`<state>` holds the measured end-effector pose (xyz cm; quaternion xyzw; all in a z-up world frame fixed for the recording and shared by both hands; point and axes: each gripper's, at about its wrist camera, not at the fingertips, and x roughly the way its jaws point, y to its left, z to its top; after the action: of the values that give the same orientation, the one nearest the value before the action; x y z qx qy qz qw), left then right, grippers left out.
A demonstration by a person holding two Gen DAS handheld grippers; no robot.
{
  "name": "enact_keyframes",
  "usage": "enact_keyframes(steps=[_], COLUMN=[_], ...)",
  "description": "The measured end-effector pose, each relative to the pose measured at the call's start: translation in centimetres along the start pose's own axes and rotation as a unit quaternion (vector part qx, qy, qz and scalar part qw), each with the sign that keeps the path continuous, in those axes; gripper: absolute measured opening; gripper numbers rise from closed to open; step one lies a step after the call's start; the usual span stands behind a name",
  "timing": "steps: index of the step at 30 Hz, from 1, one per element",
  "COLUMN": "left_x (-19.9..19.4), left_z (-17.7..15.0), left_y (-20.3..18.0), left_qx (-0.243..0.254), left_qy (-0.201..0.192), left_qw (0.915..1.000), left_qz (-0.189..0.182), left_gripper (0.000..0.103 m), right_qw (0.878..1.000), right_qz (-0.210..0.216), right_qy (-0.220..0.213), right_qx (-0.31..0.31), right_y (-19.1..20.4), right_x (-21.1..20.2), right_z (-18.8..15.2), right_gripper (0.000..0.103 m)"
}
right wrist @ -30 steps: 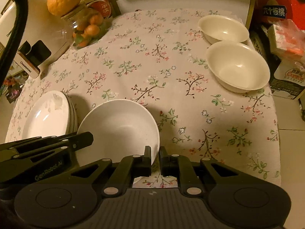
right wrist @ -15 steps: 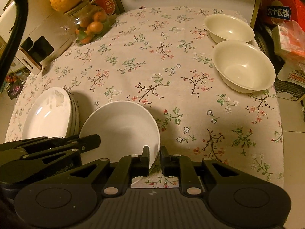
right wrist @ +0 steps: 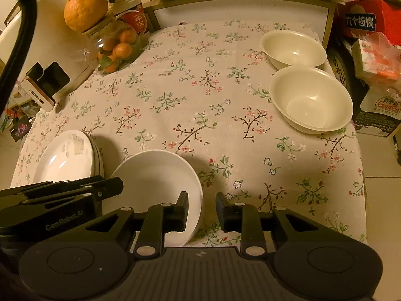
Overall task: Organize plates and bowls
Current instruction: 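Lower the white bowl beside the plate stack and open both tools, then move both tools to the larger cream bowl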
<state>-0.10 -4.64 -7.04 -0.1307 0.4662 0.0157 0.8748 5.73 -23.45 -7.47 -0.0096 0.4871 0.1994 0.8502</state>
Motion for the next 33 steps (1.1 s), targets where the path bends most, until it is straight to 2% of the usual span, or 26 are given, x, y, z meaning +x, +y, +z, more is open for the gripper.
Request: enact_keyframes(steps=[11, 17, 22, 33], left_x=[-0.6, -0.8, -0.8, 0.3], left_z=[0.6, 0.9, 1.6, 3.3], left_y=[0.2, 0.4, -0.5, -2.6], left_qx=[0.002, -0.004, 0.019, 0.038], left_qy=[-0.014, -0.021, -0.041, -0.053], left_qw=[0.9999, 0.9996, 0.9989, 0.9978], left_qz=[0.002, -0.016, -0.012, -0.012], left_gripper=[0.026, 0.028, 0.029, 0.034], right_qw=[1.0, 0.999, 0.999, 0.996], right_qz=[0.002, 0.001, 0.002, -0.007], right_qy=[-0.019, -0.028, -0.04, -0.073], right_qx=[0.005, 0.017, 0.026, 0.05], right_y=[-0.6, -1.5, -2.4, -4.7], right_x=[-0.8, -1.4, -1.9, -3.2], right_z=[0.2, 0.6, 1.0, 2.4], right_gripper=[0.028, 0.029, 0.029, 0.034])
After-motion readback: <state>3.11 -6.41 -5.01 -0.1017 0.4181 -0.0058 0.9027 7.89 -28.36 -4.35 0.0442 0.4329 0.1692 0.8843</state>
